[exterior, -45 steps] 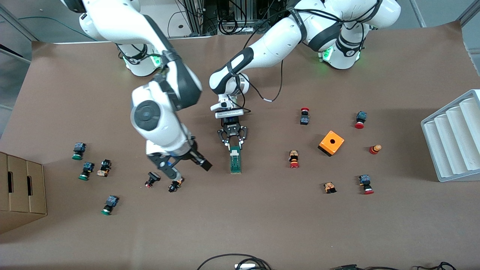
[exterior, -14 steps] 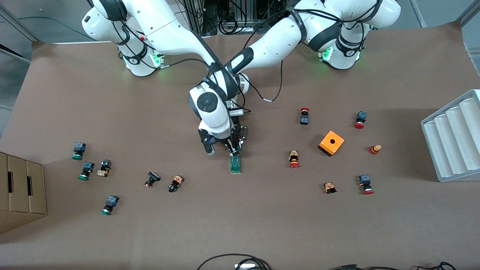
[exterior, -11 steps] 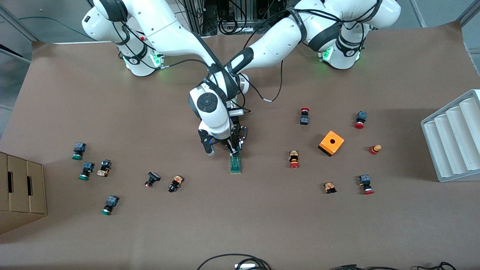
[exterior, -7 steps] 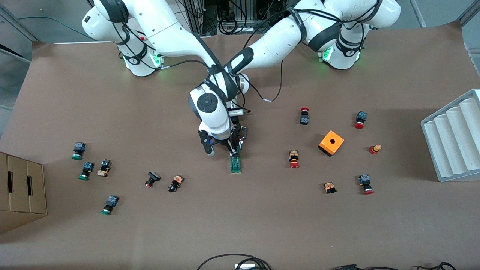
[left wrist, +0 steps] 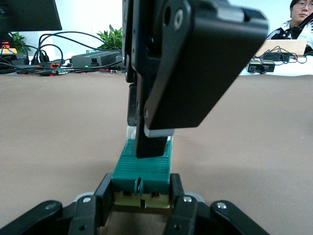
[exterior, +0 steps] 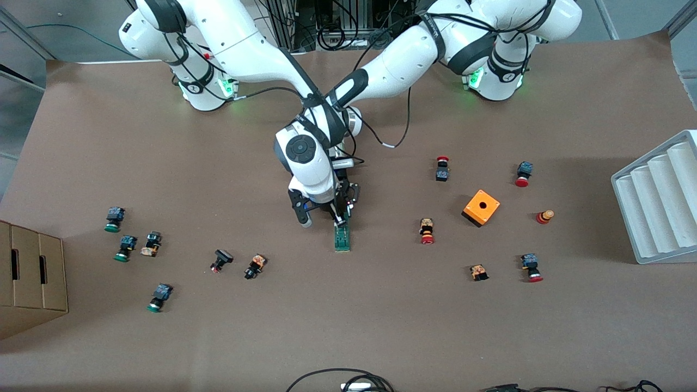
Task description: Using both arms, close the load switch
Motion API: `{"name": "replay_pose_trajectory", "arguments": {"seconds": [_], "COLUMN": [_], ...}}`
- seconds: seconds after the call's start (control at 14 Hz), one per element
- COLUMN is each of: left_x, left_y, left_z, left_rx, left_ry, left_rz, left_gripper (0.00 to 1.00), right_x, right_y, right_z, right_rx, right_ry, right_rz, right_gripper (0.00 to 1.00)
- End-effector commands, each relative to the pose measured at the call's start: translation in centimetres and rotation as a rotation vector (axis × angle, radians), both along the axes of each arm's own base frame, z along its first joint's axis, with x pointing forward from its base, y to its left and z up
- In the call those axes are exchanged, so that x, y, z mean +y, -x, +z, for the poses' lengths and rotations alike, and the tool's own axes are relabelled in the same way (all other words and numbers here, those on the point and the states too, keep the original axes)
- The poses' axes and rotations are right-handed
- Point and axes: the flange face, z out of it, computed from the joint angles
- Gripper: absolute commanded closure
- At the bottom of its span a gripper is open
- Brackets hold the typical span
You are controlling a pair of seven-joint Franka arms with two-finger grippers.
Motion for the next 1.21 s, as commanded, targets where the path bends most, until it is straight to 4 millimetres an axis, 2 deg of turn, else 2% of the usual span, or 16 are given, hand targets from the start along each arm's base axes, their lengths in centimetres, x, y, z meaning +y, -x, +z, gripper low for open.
{"name": "replay_pose_trajectory", "arguments": {"seconds": [0.0,0.64,1.0,1.14], "left_x": [-0.4,-0.4,-0.4,-0.4], "left_y": [-0.2,-0.2,-0.1,-0.1], "left_z": [-0.2,-0.3,-0.3,-0.3], "left_rx": [-0.005,-0.006,-0.005,-0.005], "left_ry": [-0.011,-0.012,-0.012,-0.012], "left_rz": [-0.009,-0.01,-0.011,-0.011], "left_gripper": [0.49,0.49,0.49,0.49], "right_x": [0.1,-0.8,-0.8,0.3], "right_y": [-0.1,-2.6,-2.5,-1.5], "right_z": [-0.5,1.2,1.0,0.6], "right_rx": [-0.01,-0.011,-0.008,0.005], "right_ry": [-0.01,-0.031,-0.028,-0.035], "right_rz": [0.001,-0.039,-0.035,-0.014], "right_gripper": [0.61,0.64,0.69,0.71]}}
